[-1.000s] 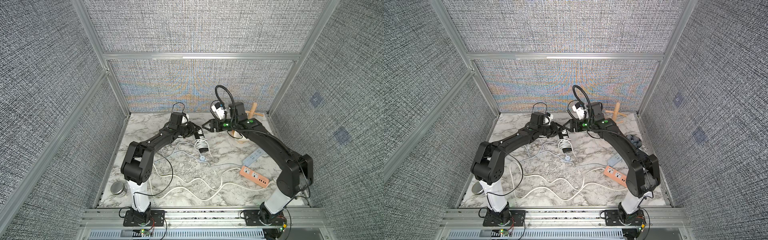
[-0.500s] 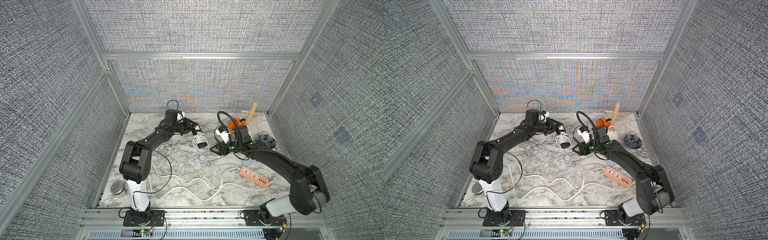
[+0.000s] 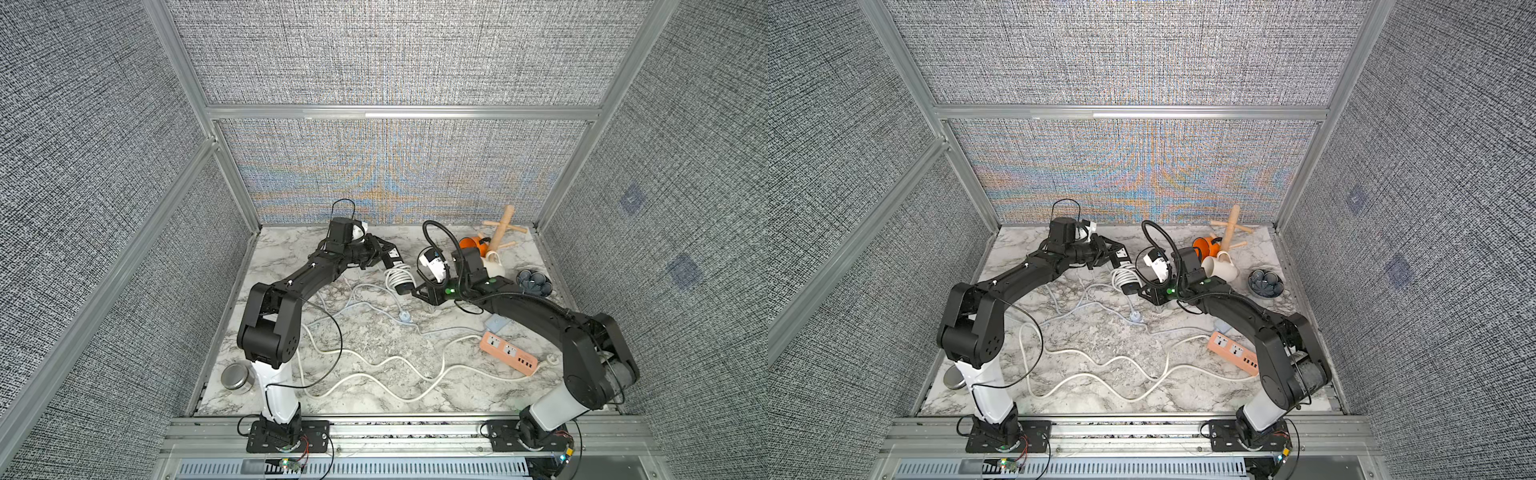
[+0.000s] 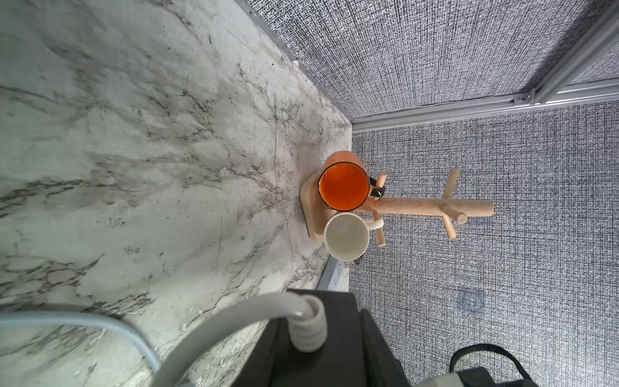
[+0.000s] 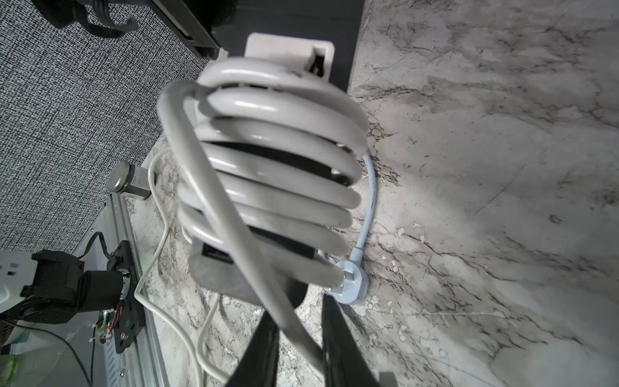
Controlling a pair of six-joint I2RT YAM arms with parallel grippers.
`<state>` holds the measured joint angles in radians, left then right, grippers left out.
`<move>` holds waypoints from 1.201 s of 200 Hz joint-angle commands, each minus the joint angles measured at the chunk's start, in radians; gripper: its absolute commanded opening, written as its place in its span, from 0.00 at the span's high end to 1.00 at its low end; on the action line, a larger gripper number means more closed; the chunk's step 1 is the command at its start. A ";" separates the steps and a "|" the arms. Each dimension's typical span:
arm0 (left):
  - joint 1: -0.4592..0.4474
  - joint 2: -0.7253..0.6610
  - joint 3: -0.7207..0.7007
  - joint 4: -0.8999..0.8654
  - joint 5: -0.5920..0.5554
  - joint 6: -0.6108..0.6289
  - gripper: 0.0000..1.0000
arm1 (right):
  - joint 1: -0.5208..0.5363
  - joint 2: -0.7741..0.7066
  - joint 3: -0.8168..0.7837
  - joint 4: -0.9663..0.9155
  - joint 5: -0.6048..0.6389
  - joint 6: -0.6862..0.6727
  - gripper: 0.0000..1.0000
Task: Unwrap the cord wrapped around the power strip
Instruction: Unwrap the power cord from the power strip.
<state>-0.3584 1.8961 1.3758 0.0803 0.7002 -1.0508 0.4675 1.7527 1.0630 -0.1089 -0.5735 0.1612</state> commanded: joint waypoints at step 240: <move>0.143 -0.129 -0.356 0.652 -0.029 -0.598 1.00 | -0.077 0.040 0.015 0.005 0.098 0.013 1.00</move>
<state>-0.2276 1.8088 1.0615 0.6056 0.5884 -1.6314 0.4194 1.7592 1.0183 -0.1711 -0.5072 0.1410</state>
